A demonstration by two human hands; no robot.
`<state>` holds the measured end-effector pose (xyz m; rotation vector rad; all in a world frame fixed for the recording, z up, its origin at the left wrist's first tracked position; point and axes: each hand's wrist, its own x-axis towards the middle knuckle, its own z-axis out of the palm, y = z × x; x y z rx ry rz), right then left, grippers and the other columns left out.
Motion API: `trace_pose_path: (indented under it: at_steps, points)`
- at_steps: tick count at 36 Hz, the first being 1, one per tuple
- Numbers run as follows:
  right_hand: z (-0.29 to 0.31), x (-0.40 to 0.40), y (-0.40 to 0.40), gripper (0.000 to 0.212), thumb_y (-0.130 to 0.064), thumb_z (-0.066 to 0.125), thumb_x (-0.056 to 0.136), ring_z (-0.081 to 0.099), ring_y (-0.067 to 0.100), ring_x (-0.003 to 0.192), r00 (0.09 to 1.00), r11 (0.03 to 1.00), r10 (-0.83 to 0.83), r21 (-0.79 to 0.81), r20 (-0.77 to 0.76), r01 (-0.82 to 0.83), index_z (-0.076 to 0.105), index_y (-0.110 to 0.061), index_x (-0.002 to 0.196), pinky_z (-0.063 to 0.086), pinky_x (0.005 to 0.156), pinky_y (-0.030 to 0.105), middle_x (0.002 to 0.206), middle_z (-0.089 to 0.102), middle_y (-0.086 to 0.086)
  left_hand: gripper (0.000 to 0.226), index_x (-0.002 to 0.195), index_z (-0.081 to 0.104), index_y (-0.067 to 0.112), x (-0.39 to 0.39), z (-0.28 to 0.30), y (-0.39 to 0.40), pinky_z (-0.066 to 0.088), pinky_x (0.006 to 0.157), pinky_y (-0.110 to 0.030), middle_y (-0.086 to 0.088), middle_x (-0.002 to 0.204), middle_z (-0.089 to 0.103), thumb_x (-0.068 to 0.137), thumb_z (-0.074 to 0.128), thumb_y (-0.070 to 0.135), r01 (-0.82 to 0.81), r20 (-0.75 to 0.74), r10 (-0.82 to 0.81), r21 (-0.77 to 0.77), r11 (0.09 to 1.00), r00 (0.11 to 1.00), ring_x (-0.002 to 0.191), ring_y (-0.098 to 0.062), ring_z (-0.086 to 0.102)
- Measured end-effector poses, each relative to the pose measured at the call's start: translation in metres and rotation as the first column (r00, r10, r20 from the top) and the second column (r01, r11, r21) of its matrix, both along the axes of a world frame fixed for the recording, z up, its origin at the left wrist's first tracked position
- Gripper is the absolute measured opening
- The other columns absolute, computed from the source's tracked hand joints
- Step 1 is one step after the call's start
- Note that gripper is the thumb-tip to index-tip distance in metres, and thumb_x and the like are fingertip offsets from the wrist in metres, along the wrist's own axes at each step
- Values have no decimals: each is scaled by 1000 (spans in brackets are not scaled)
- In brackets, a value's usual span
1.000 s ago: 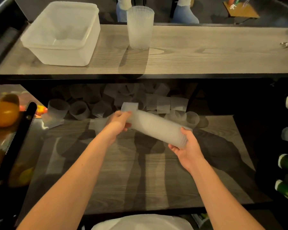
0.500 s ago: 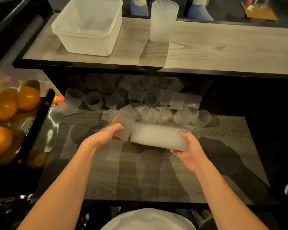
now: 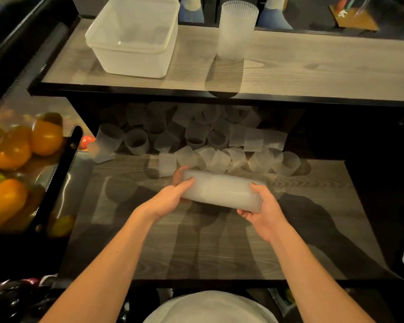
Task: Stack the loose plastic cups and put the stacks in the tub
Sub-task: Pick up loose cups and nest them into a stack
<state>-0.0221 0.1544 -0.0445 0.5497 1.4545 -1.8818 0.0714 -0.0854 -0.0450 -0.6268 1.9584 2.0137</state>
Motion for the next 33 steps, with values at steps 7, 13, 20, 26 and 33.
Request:
trace_pose_path:
  at_steps: [7,13,20,26,33]
  points:
    - [6,3,-10,43,-30,66,94,61,29,110,998,999,-46,22,-42,47,59,-14,133,54,68,34,137,59,18,65,149,30,25,-26,-13,-31,25,115,-47,-9,154,31,94,57,46,-429,-35,494,-550,716,869,143,-31,23]
    - [11,5,-11,28,-28,65,95,61,28,106,997,998,-59,28,-40,60,61,-18,120,53,69,35,129,59,16,73,155,5,31,-43,-25,-36,34,112,-43,-8,147,45,99,51,23,-521,75,548,-223,824,833,133,-28,44]
    - [13,7,-9,35,-30,67,94,60,30,111,996,996,-71,54,-46,73,59,-18,126,53,71,35,135,58,17,68,153,12,34,-43,-35,-29,39,111,-47,-7,145,47,99,49,13,-502,67,531,-244,829,845,130,-27,48]
    - [16,6,-5,33,-29,67,94,59,31,113,995,994,-87,58,-44,89,59,-19,124,53,72,36,134,57,16,57,151,28,33,-37,-31,-35,42,106,-41,-6,144,49,100,49,20,-790,65,791,-55,611,608,128,-26,50]
    - [16,4,-6,24,-26,66,95,60,30,109,993,992,-113,52,-15,114,59,-20,117,52,73,36,128,58,15,56,127,61,24,-20,-13,-36,51,90,-39,-5,128,59,80,66,55,-524,151,512,418,742,845,116,-22,56]
